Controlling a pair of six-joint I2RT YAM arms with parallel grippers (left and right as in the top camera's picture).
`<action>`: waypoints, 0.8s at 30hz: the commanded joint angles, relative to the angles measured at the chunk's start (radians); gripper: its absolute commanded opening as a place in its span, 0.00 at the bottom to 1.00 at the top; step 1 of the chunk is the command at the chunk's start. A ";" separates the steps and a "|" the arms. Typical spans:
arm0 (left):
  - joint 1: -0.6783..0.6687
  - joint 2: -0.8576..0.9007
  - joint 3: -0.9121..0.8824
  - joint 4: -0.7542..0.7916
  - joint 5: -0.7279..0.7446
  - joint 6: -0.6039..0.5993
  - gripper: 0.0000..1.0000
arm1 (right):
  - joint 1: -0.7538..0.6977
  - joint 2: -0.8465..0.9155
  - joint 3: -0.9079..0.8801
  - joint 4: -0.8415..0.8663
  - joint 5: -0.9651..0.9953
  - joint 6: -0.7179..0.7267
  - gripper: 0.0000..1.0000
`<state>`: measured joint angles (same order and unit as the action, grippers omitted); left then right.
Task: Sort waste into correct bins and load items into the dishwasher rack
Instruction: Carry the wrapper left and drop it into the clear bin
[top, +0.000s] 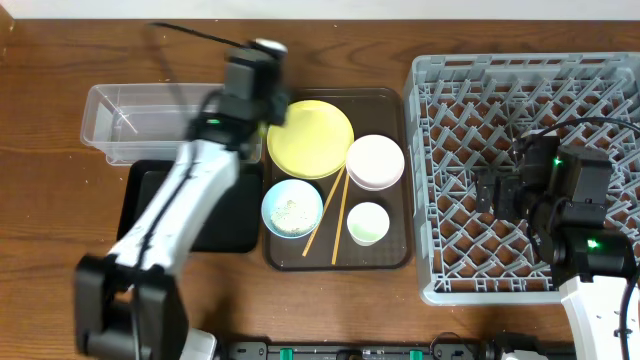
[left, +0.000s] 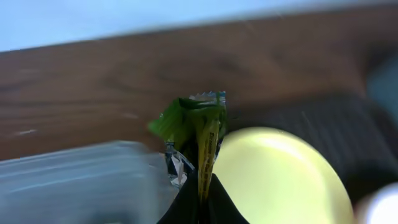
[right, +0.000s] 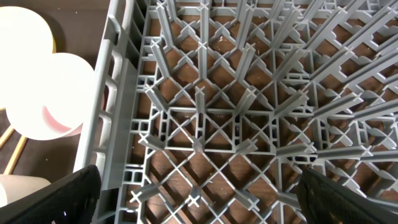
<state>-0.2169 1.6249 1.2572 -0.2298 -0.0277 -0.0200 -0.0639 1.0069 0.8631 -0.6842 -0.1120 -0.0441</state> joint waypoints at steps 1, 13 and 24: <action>0.111 0.031 -0.005 -0.014 -0.052 -0.163 0.06 | -0.007 -0.007 0.019 -0.001 0.006 0.013 0.99; 0.294 0.148 -0.006 -0.007 -0.050 -0.727 0.38 | -0.007 -0.007 0.019 -0.001 0.006 0.013 0.99; 0.248 -0.024 -0.006 -0.135 0.021 -0.720 0.85 | -0.007 -0.007 0.020 -0.002 0.006 0.013 0.99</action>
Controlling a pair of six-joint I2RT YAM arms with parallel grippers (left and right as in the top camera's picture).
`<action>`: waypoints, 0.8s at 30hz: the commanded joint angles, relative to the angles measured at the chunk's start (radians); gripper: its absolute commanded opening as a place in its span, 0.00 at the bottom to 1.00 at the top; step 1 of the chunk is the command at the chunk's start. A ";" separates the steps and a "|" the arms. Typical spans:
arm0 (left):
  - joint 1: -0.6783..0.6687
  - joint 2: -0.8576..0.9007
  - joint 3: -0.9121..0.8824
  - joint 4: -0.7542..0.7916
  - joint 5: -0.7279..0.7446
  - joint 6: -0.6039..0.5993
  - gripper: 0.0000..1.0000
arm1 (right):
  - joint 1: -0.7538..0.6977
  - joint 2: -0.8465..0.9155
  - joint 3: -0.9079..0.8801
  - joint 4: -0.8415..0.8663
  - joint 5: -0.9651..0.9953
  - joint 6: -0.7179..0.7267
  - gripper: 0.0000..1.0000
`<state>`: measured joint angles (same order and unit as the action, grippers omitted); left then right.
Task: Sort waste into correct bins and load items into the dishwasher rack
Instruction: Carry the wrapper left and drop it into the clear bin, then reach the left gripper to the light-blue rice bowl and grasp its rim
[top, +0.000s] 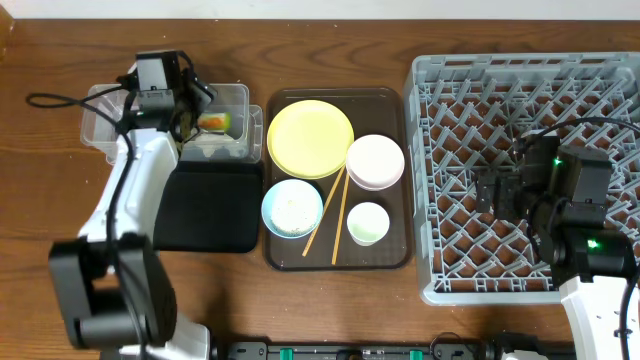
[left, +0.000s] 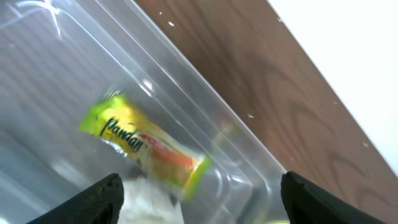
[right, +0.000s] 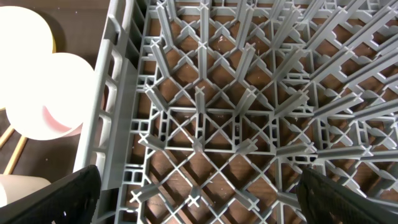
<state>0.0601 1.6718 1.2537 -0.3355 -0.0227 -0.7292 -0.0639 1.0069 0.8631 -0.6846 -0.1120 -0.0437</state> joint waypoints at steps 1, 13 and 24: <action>-0.053 -0.087 -0.002 -0.056 0.016 0.006 0.86 | -0.007 -0.007 0.020 -0.001 0.006 0.013 0.99; -0.460 -0.043 -0.007 -0.336 0.016 0.413 0.87 | -0.007 -0.007 0.020 -0.001 0.006 0.013 0.99; -0.621 0.061 -0.060 -0.483 0.019 0.189 0.61 | -0.007 -0.007 0.020 -0.001 0.006 0.013 0.99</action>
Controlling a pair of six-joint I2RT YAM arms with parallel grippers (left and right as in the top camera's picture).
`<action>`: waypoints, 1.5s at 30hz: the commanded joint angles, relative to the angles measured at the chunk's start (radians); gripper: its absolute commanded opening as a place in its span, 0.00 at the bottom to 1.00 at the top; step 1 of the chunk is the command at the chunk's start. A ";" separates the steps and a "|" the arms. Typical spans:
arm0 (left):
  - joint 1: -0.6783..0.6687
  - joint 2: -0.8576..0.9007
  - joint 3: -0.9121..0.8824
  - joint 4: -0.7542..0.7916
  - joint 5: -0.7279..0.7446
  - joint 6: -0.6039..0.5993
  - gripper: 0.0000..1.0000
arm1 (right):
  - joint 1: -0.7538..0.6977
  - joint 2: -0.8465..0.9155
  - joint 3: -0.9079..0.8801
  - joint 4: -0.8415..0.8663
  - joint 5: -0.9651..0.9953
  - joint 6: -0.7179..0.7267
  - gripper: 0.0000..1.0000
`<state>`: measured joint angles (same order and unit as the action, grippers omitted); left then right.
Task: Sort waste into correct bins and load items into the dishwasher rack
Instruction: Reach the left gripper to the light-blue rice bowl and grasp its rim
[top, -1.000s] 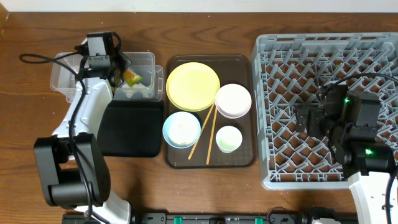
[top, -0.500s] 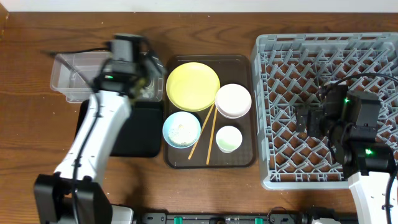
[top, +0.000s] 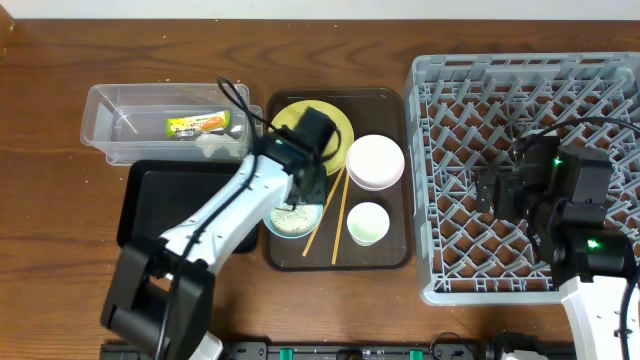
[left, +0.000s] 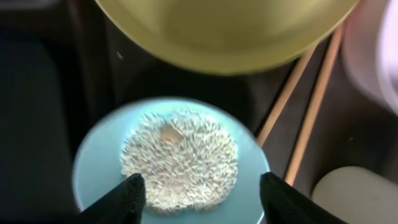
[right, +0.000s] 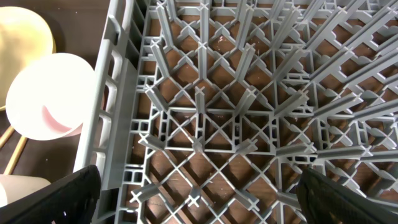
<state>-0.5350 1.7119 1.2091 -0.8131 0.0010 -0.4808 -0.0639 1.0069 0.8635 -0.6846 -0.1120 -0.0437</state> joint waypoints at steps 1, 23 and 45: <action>-0.037 0.027 -0.016 -0.005 -0.003 -0.060 0.61 | -0.007 -0.007 0.019 -0.001 0.006 0.013 0.99; -0.145 0.179 -0.016 0.029 0.014 -0.060 0.33 | -0.007 -0.007 0.019 -0.008 0.006 0.013 0.99; -0.146 0.095 0.010 0.043 0.008 -0.056 0.27 | -0.007 -0.007 0.019 -0.008 0.006 0.013 0.99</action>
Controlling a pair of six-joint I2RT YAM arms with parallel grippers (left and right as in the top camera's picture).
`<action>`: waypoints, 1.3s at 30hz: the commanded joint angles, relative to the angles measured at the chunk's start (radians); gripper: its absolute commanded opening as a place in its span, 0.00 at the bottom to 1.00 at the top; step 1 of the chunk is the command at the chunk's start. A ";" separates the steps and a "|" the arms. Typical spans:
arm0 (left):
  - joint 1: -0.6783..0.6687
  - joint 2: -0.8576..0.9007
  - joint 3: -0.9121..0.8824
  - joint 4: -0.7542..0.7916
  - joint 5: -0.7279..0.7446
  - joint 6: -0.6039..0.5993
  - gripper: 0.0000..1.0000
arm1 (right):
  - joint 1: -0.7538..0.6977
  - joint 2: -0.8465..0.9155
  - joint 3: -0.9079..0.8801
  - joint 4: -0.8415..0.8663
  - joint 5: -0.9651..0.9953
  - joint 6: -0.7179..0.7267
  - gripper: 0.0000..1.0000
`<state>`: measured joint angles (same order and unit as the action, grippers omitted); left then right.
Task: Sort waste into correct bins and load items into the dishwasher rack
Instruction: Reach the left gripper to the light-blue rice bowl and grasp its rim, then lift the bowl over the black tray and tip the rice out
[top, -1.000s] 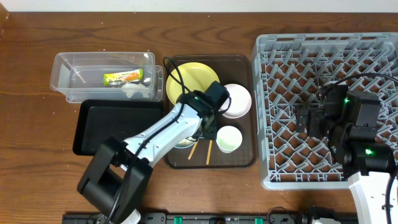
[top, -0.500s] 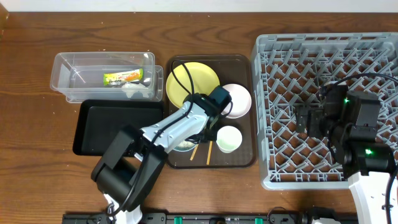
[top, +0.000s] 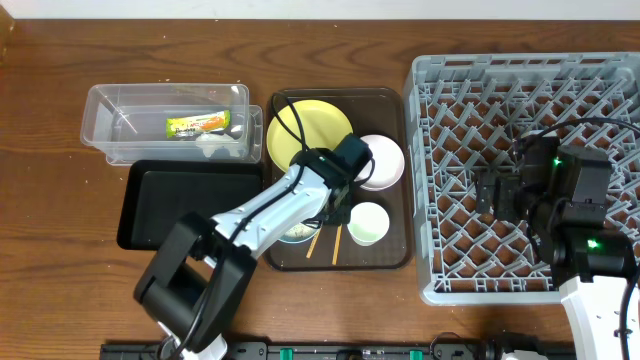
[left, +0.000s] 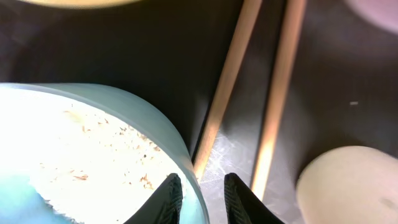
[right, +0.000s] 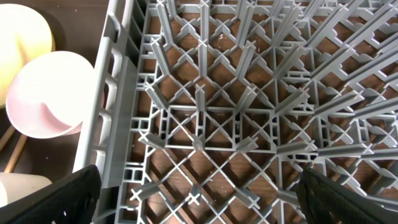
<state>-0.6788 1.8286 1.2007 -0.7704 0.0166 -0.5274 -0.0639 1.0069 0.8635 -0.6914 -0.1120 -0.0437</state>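
Note:
My left gripper (left: 202, 190) is low on the brown tray, straddling the right rim of the blue bowl (left: 93, 137), which holds pale food scraps. One finger is inside the rim and one outside, shut on it. In the overhead view the left arm covers most of the blue bowl (top: 292, 236). Two wooden chopsticks (left: 277, 124) lie just right of the bowl, and the pale green cup (left: 348, 186) stands beyond them. My right gripper (right: 214, 193) hangs open over the grey dishwasher rack (right: 109, 93) with nothing between its fingers.
The yellow plate (top: 305, 130) and the pink bowl (top: 380, 160) share the brown tray (top: 400, 255) with the cup (top: 368, 222). A clear bin (top: 120, 100) at the back left holds a green-yellow wrapper (top: 195, 124). A black tray (top: 180, 205) lies in front of it.
My left gripper was wide open above the blue bowl. It is now lower and to the right, with its fingers closed in on the bowl's right rim. The right arm has not moved.
My left gripper first held a green wrapper beside the yellow plate and the clear bin. Then it was open over the bin with the wrapper lying inside. Then it hung open above the blue bowl, and now it grips that bowl's rim. The right gripper stayed open over the rack.

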 joint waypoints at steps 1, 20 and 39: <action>-0.004 -0.019 0.017 0.000 -0.008 -0.010 0.27 | -0.007 -0.007 0.019 -0.001 0.006 0.013 0.99; -0.013 0.036 -0.028 0.013 -0.008 -0.013 0.06 | -0.007 -0.007 0.019 -0.002 0.006 0.013 0.99; 0.051 -0.236 0.060 -0.099 -0.008 0.094 0.06 | -0.007 -0.007 0.019 -0.001 0.006 0.013 0.99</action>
<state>-0.6693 1.6592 1.2297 -0.8516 0.0212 -0.4618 -0.0639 1.0069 0.8639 -0.6918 -0.1120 -0.0437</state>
